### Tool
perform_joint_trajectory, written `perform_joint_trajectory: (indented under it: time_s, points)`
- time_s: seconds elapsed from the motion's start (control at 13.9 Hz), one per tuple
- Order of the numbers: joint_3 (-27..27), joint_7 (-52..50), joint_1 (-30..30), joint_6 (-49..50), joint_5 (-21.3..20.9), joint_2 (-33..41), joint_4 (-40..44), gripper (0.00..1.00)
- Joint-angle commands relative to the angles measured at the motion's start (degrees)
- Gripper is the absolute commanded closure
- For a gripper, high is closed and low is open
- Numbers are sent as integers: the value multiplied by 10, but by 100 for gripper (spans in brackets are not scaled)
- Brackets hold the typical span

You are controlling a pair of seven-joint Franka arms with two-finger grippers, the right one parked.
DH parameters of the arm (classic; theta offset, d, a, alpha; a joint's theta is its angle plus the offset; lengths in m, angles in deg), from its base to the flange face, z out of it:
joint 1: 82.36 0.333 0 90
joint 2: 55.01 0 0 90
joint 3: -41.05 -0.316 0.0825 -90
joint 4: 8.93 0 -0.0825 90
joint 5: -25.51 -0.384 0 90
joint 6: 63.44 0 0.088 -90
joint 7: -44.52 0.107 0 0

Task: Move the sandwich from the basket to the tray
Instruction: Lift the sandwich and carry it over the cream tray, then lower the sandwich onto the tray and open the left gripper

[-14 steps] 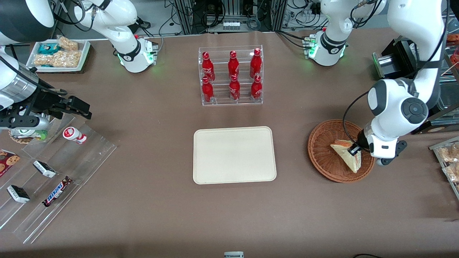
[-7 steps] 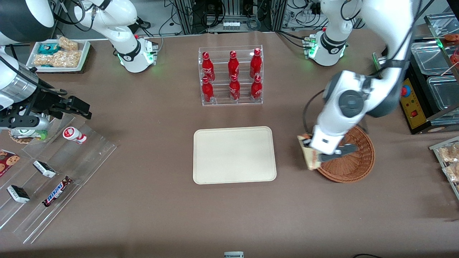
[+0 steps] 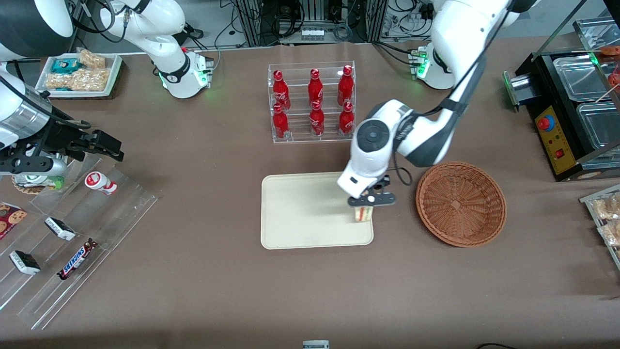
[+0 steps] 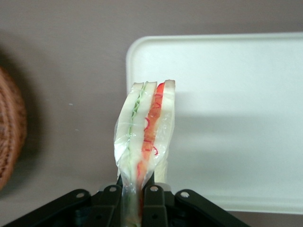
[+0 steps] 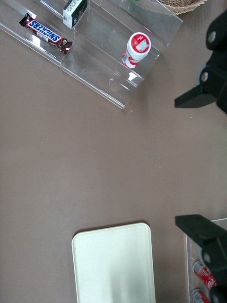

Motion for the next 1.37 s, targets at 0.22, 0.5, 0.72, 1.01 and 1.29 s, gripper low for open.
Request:
perform_joint_trajectory:
  time_s: [0.22,0.5,0.72,1.01,1.29]
  points:
    - [-11,-84,-60,0,-53,-86,101,95]
    - [-12,-120,-72,-57,-59,-120,105,95]
    - [-12,-130,-80,-59,-79,-134,105,91]
    - [-12,-137,-76,-56,-82,-129,108,0]
    - [-12,-137,-61,-37,-74,-88,108,0]
